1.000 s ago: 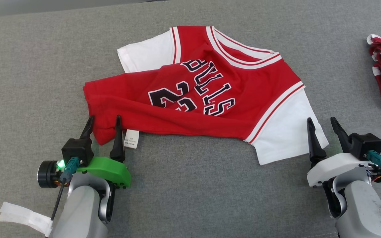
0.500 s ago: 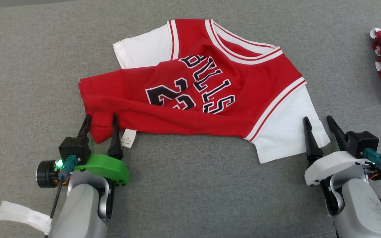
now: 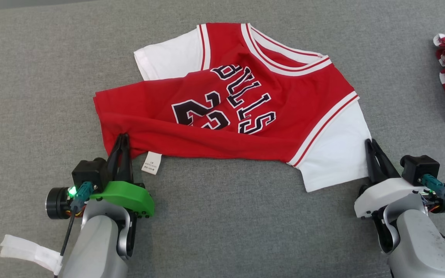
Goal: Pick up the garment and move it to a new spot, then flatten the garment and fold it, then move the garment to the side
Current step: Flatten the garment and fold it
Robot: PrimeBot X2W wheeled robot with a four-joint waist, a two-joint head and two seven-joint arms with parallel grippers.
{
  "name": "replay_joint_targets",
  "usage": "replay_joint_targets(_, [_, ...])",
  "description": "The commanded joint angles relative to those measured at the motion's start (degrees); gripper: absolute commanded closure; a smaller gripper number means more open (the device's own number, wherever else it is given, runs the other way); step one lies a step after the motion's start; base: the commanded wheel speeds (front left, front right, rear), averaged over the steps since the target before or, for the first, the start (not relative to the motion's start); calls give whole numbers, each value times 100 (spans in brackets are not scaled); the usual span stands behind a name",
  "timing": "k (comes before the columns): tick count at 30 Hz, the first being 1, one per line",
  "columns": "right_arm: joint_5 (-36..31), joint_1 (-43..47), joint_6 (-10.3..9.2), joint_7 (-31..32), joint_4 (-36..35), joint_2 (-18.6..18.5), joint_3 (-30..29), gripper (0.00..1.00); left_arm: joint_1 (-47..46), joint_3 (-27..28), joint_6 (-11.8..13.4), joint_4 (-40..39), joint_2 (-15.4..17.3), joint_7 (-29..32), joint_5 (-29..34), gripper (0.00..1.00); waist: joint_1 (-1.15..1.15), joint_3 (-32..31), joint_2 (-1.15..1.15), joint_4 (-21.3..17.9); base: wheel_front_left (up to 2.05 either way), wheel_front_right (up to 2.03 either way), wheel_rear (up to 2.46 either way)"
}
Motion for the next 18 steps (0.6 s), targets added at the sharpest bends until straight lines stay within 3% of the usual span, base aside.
replay_joint_targets(1, [54,80,-6,66,72,16,32,100,80,20,-6,-75,26,2,-31,100,0,-34,0,15,0,0,0])
replay_joint_targets(10, [537,142,-6,38,-698,-1,12,100,414,175,18,-861,28,1,-182,100,0,-495,0,117,0,0,0])
replay_joint_targets(18, [1031,-170,-6,37,-1586,-1,226,100,282,515,-194,-1816,28,1,-5,100,0,-1145,0,187,0,0,0])
